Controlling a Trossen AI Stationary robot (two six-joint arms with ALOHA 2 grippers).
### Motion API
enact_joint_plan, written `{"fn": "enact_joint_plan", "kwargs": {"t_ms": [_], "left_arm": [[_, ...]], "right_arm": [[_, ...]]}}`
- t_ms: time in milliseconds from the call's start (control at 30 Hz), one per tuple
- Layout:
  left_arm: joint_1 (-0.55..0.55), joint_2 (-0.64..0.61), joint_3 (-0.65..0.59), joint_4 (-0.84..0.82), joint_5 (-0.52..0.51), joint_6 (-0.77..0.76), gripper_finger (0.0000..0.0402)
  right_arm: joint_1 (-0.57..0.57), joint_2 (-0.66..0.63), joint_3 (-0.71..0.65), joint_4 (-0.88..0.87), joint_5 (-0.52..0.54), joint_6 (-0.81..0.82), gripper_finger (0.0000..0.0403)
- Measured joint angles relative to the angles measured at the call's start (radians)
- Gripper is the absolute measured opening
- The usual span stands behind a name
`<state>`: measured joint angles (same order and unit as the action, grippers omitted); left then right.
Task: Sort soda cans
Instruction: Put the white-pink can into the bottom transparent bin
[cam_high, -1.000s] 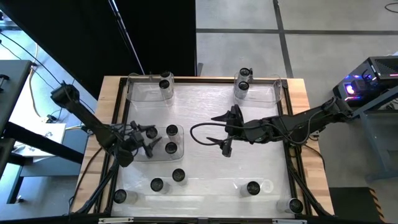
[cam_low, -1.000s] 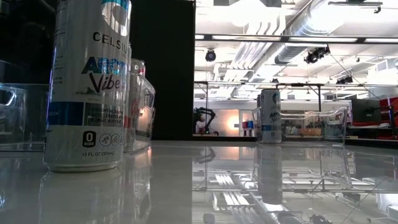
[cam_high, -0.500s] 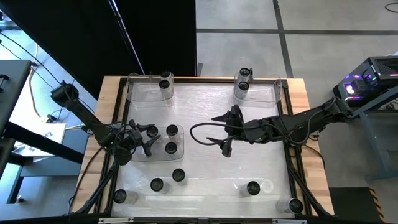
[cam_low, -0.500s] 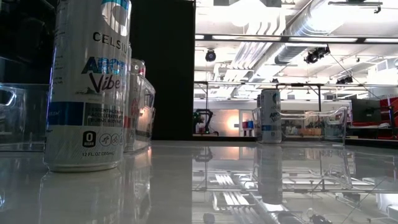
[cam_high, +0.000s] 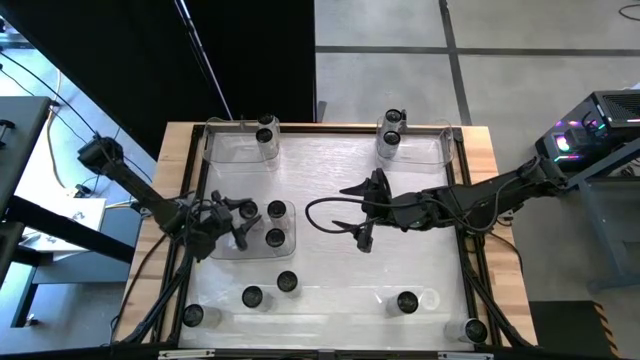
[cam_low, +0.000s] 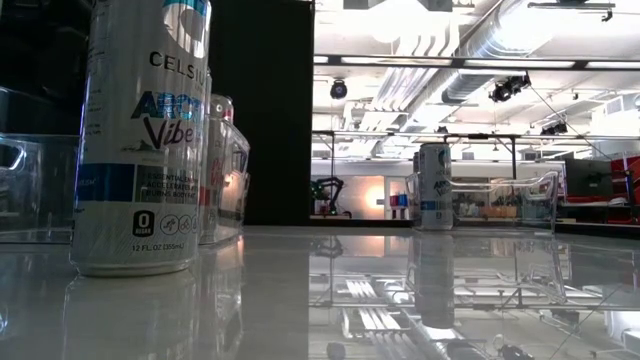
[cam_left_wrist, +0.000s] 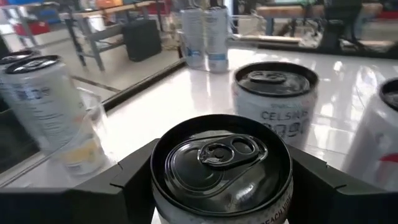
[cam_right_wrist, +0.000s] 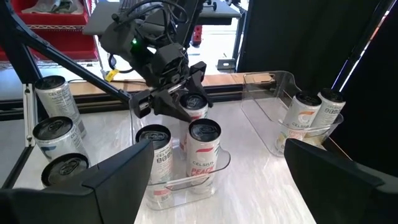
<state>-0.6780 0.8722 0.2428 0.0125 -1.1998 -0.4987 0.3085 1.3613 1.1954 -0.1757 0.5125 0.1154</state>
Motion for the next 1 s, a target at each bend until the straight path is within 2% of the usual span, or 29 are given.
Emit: {"fn": "enact_joint_plan", "kwargs": {"t_ms": [200,333,667,1000], "left_arm": [[0.043,0.005,0.0,0.071,0.091,0.129,0.0253],[0.074,0.005,0.001,0.07,0.126,0.134,0.0269],[0.093,-0.009,0.001,0.065,0.123,0.135,0.028],[0.089,-0.118,0.0,0.062,0.137,0.221,0.0282]], "right_arm": [[0.0,0.0,0.0,0.0,0.0,0.0,0.0357],[0.0,0.0,0.0,0.0,0.0,0.0,0.0357],[0.0,0.0,0.0,-0.013,0.0,0.008,0.0357],[0.0,0.0,0.0,-0.016,0.0,0.016,0.0357]]}}
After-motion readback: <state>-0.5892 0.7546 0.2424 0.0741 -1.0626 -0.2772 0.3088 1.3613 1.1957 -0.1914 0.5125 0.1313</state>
